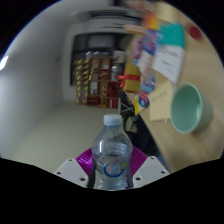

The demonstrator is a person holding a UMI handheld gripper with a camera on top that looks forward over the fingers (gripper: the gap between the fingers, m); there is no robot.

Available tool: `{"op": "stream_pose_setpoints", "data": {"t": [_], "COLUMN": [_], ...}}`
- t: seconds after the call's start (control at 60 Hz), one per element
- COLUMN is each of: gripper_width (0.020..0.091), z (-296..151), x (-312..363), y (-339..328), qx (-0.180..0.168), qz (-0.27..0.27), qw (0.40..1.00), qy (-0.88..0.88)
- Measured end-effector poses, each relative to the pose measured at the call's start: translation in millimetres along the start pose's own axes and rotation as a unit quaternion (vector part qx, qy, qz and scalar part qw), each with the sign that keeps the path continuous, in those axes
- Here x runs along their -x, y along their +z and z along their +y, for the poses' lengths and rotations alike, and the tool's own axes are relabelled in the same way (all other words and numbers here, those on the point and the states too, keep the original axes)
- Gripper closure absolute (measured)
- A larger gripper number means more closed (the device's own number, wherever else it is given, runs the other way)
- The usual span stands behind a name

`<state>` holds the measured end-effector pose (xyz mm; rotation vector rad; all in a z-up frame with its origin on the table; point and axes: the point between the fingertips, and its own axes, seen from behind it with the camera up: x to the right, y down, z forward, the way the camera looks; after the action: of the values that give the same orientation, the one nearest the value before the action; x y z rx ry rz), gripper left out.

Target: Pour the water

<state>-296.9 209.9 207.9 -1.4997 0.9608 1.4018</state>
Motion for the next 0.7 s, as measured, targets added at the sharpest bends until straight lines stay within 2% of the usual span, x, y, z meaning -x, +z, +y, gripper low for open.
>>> {"op": "stream_pose_setpoints", "data": {"t": [0.1, 0.117, 0.2, 0.217, 0.233, 0.333, 0.35, 0.367, 0.5, 0.567, 0.583, 0.6, 0.7], "gripper_width": [0.0657, 0.0661, 0.0658, 0.0658, 0.0660, 0.0659, 0.0658, 0.0659, 0.0660, 0.0660, 0.0659, 0.0660, 0.0662], "z": [-31.7, -29.5, -37.3, -32.6, -33.3, -38.4, -32.9, -45.4, -54.6, -52.4, -40.7, -53.0, -45.6], "x": [-6.9, 12.4, -18.9, -6.7, -13.0, -8.7, 1.9, -1.4, -3.2, -6.2, -0.9, -5.8, 18.1], "y": [-10.9, -23.9, -18.4, -36.1, -21.5, -28.3, -53.7, -33.1, -36.3, -36.1, -53.4, -36.2, -40.3], "qx": [-0.015, -0.020, -0.025, -0.025, -0.024, -0.028, -0.032, -0.035, -0.047, -0.045, -0.045, -0.042, -0.012], "qz": [-0.045, -0.038, -0.042, -0.040, -0.044, -0.085, -0.086, -0.089, -0.094, -0.087, -0.085, -0.082, -0.074], "qw": [0.974, 0.966, 0.948, 0.942, 0.938, 0.901, 0.897, 0.894, 0.884, 0.895, 0.900, 0.906, 0.955], "qy": [0.223, 0.253, 0.313, 0.332, 0.343, 0.424, 0.433, 0.438, 0.456, 0.436, 0.425, 0.413, 0.286]}}
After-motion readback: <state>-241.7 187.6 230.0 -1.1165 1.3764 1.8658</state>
